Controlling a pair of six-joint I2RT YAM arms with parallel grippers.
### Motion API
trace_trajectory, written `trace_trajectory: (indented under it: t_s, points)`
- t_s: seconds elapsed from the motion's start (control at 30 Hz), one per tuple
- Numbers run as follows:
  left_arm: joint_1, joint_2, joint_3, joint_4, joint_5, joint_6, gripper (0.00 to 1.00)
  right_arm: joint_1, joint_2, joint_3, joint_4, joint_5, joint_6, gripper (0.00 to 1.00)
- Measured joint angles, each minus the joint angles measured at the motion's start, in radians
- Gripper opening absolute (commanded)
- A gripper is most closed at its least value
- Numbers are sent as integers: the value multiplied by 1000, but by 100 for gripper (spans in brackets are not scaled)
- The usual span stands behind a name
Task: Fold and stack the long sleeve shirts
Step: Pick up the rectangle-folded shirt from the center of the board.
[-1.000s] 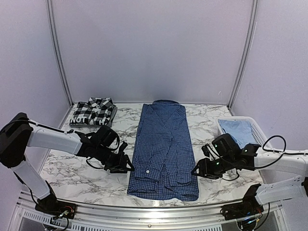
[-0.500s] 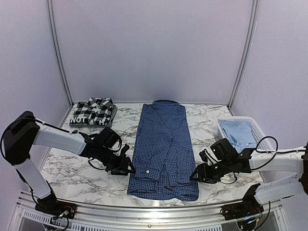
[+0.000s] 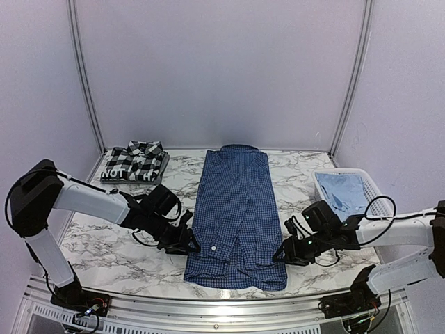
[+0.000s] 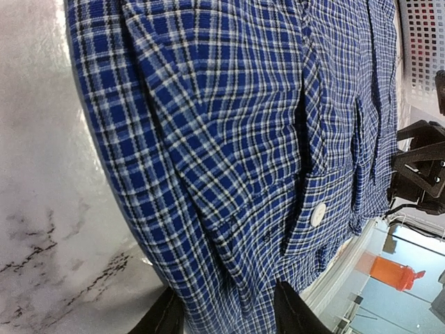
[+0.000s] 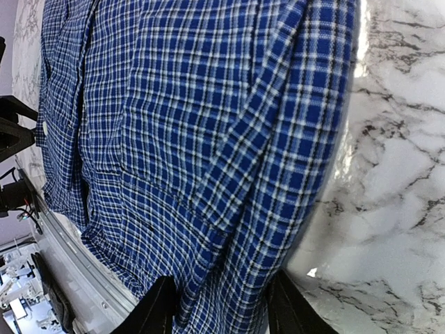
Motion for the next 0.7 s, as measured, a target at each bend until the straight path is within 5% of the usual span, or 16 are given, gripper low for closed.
trace_trajectory:
  t_s: [0.7]
  points:
    - [-24, 15, -5, 25, 19, -63, 40, -3, -32, -56, 45, -83, 62, 40]
